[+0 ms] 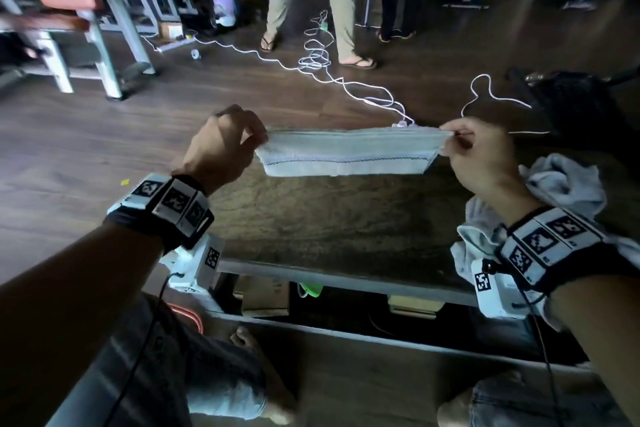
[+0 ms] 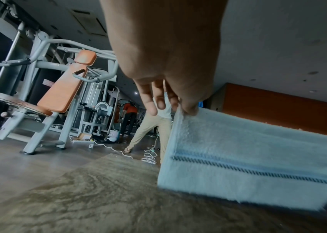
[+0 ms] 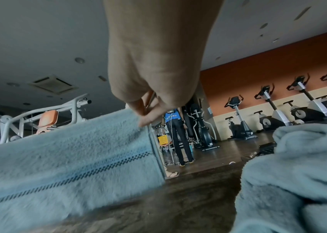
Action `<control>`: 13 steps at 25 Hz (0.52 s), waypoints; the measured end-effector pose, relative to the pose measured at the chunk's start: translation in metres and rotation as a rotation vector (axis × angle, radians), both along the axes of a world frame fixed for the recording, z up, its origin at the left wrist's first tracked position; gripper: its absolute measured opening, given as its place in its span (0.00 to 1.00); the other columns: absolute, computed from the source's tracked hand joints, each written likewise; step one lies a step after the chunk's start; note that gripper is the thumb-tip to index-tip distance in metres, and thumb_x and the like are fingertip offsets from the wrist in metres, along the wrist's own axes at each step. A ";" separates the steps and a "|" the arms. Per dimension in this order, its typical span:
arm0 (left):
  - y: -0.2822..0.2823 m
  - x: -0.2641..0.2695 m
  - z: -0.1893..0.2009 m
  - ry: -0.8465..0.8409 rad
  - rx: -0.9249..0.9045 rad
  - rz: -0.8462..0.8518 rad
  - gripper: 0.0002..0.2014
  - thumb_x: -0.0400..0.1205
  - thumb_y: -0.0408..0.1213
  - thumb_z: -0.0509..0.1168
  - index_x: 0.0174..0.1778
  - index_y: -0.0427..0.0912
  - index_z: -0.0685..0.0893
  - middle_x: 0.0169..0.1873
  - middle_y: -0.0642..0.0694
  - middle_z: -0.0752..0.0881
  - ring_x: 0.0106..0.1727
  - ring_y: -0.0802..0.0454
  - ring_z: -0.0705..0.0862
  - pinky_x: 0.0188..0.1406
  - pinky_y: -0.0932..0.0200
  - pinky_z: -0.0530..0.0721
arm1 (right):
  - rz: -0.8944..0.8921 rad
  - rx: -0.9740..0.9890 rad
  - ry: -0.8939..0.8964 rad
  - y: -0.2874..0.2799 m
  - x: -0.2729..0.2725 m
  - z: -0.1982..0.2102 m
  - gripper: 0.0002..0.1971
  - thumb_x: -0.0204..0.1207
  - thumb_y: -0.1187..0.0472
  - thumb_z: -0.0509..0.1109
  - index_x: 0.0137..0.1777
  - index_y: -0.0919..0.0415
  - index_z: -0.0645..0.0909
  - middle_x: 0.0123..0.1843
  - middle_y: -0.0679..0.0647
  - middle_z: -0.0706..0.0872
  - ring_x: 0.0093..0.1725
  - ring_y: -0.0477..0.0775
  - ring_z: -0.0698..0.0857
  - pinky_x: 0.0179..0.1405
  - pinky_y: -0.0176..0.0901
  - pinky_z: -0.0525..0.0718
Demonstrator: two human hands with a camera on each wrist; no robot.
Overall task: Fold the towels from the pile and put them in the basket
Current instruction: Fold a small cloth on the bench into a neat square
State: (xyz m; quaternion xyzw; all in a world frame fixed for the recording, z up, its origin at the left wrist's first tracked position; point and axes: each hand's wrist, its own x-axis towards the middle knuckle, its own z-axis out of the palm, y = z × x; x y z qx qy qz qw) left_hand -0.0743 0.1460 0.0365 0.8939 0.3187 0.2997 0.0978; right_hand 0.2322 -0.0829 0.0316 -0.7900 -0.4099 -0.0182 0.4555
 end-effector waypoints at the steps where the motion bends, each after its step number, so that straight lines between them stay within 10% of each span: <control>1: -0.007 -0.009 -0.004 -0.032 0.016 -0.038 0.01 0.79 0.38 0.70 0.43 0.48 0.87 0.41 0.50 0.82 0.37 0.51 0.79 0.39 0.55 0.81 | 0.036 0.032 0.014 -0.009 -0.005 -0.003 0.11 0.77 0.70 0.71 0.52 0.54 0.87 0.48 0.53 0.91 0.48 0.49 0.88 0.50 0.36 0.85; 8: -0.056 -0.058 -0.095 0.403 -0.315 -0.017 0.12 0.77 0.49 0.72 0.52 0.47 0.87 0.50 0.45 0.82 0.49 0.48 0.82 0.51 0.53 0.82 | 0.254 -0.682 0.156 -0.064 -0.029 -0.084 0.10 0.76 0.62 0.75 0.47 0.44 0.82 0.49 0.45 0.86 0.54 0.52 0.86 0.54 0.48 0.85; 10: -0.059 -0.056 -0.111 0.334 -0.415 0.101 0.20 0.77 0.58 0.65 0.54 0.46 0.85 0.50 0.44 0.85 0.49 0.46 0.84 0.49 0.50 0.85 | 0.103 -0.677 0.108 -0.065 -0.037 -0.089 0.02 0.80 0.54 0.71 0.50 0.50 0.82 0.45 0.47 0.86 0.48 0.52 0.85 0.47 0.44 0.83; 13: -0.060 -0.046 -0.109 0.335 -0.438 0.219 0.21 0.76 0.60 0.63 0.49 0.46 0.85 0.50 0.44 0.87 0.50 0.43 0.84 0.51 0.46 0.86 | 0.001 -0.676 0.113 -0.059 -0.047 -0.087 0.16 0.83 0.50 0.67 0.37 0.60 0.81 0.32 0.55 0.84 0.34 0.54 0.82 0.32 0.42 0.74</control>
